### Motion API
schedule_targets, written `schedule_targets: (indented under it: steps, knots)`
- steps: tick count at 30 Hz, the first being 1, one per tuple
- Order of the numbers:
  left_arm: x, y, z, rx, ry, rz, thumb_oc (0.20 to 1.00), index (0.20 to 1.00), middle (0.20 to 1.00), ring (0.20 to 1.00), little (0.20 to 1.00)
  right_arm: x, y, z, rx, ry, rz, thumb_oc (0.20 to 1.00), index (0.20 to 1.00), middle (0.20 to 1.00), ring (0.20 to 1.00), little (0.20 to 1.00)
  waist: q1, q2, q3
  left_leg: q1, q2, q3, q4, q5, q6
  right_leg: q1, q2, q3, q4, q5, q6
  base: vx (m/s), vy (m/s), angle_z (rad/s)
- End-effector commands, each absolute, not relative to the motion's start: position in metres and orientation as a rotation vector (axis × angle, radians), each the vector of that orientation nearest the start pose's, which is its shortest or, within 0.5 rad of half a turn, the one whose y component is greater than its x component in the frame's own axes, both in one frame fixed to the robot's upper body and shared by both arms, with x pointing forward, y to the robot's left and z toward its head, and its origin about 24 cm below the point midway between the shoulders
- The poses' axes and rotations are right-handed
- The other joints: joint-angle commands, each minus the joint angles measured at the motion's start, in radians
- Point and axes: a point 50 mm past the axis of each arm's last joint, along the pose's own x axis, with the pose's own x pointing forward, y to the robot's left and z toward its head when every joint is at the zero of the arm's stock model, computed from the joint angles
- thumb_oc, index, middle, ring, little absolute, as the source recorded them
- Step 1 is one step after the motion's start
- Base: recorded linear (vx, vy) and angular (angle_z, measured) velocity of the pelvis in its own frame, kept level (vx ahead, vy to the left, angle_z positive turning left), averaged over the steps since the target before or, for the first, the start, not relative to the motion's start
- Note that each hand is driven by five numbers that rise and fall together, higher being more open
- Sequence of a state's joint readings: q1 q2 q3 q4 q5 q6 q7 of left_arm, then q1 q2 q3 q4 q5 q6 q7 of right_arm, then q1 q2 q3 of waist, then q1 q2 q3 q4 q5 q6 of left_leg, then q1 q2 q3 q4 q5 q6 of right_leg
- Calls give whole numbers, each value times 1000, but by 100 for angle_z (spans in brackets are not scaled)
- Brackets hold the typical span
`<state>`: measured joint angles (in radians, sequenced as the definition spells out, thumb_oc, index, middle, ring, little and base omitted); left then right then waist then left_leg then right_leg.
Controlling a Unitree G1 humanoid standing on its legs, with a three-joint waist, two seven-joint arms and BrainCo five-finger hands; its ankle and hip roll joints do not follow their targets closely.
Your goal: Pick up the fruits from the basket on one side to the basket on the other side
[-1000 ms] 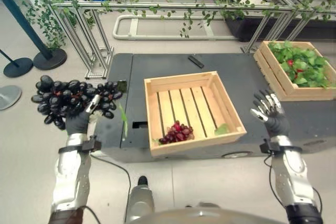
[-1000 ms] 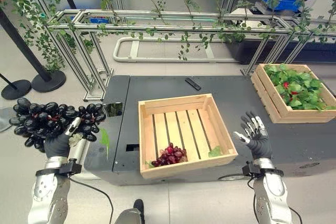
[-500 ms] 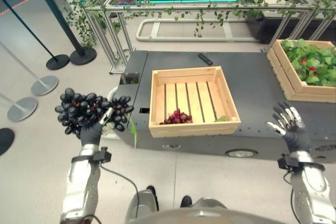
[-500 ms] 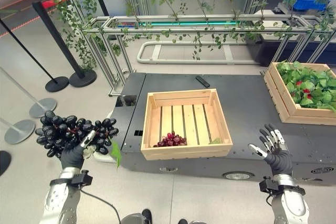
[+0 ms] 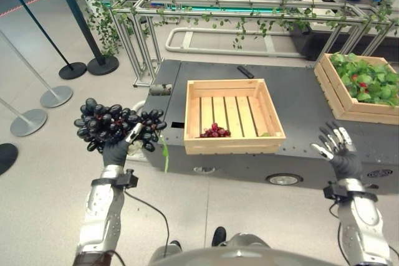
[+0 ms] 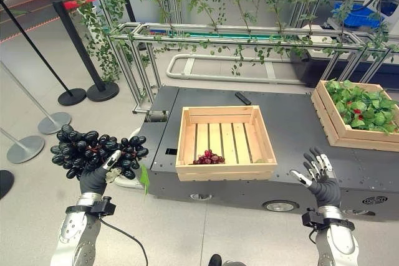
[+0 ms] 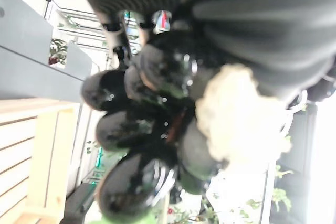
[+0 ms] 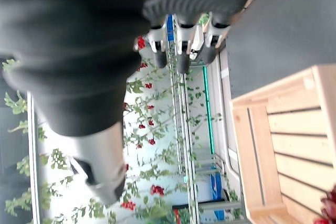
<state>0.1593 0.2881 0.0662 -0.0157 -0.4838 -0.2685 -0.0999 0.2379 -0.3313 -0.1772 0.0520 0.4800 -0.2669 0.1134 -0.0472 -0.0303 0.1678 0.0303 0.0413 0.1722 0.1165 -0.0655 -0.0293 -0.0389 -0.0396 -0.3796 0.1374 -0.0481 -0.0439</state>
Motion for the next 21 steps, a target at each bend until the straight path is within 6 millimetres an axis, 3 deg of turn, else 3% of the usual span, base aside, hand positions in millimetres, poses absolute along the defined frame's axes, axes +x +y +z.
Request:
schedule_targets:
  steps: [1, 4, 6, 8, 9, 11, 12, 14, 16, 18, 19, 21]
  knots:
    - [219, 235, 92, -31, -356, -17, 200, 200, 200, 200, 200, 207, -257, 46, 100, -146, -91, 1000, 1000, 1000, 1000, 1000, 43, -19, -53, -44, -36, -18, 39, -49, 25, 109, -110, 36, -17, -44, 165, -5, 226, 10]
    - [219, 236, 99, 29, -374, -25, 200, 200, 200, 200, 200, 210, -248, 42, 130, -140, -67, 1000, 1000, 1000, 1000, 1000, 63, -26, -54, -52, -58, -49, 23, -43, 39, 80, -144, -1, 63, -41, 189, 5, 282, 47]
    - [224, 237, 103, 70, -389, -10, 200, 200, 200, 200, 200, 217, -235, 41, 134, -148, -45, 1000, 1000, 1000, 1000, 1000, 90, -25, -43, -33, -97, -89, 20, -62, 56, 31, -197, 2, 236, 25, 235, 74, 386, 105]
    - [229, 235, 106, 83, -404, -11, 200, 200, 200, 200, 200, 226, -224, 46, 144, -174, -19, 1000, 1000, 1000, 1000, 1000, 114, -10, -33, -19, -123, -139, 14, -62, 78, -10, -217, 14, 369, 55, 243, 76, 375, 123]
    - [231, 233, 108, 94, -410, -17, 200, 200, 200, 200, 200, 229, -220, 47, 141, -182, -10, 1000, 1000, 1000, 1000, 1000, 117, -2, -30, -9, -128, -163, 4, -56, 88, -40, -211, 18, 417, 50, 233, 84, 289, 153]
    - [233, 229, 110, 100, -421, -31, 200, 200, 200, 200, 200, 230, -217, 48, 146, -186, -2, 1000, 1000, 1000, 1000, 1000, 115, 6, -28, 26, -138, -227, -31, -47, 96, -101, -147, 73, 444, 5, 218, 99, 155, 125]
    - [236, 225, 111, 99, -423, -50, 200, 200, 200, 200, 200, 230, -220, 49, 141, -186, -7, 1000, 1000, 1000, 1000, 1000, 109, 7, -29, 30, -149, -279, -38, -33, 95, -130, -102, 108, 389, -20, 204, 134, 30, 99]
    - [238, 218, 110, 76, -423, -79, 200, 200, 200, 200, 200, 226, -226, 51, 129, -193, -28, 1000, 1000, 1000, 1000, 1000, 97, 5, -17, 39, -163, -361, -26, -34, 81, -145, -78, 171, 271, -51, 183, 168, -60, 150]
    - [244, 210, 112, 62, -431, -117, 200, 200, 200, 200, 200, 225, -232, 55, 113, -212, -55, 1000, 1000, 1000, 1000, 1000, 63, 6, -13, 36, -188, -485, -2, -39, 70, -174, -22, 361, 145, -43, 179, 251, -103, 201]
    - [251, 198, 113, 54, -437, -173, 200, 200, 200, 200, 200, 224, -236, 58, 104, -226, -75, 1000, 1000, 1000, 1000, 1000, 31, -6, -17, 40, -214, -610, 4, -40, 54, -170, 32, 545, 50, -5, 200, 275, -137, 287]
    - [252, 195, 113, 53, -438, -185, 200, 200, 200, 200, 200, 224, -237, 60, 106, -234, -78, 1000, 1000, 1000, 1000, 1000, 32, -9, -17, 50, -213, -640, 10, -51, 49, -170, 43, 562, 37, 4, 203, 177, -195, 275]
    - [252, 192, 113, 41, -433, -207, 200, 200, 200, 200, 200, 221, -236, 60, 143, -246, -66, 1000, 1000, 1000, 1000, 1000, 36, -30, -25, 39, -224, -717, 10, -41, 25, -136, 36, 534, 20, 12, 194, 98, -260, 183]
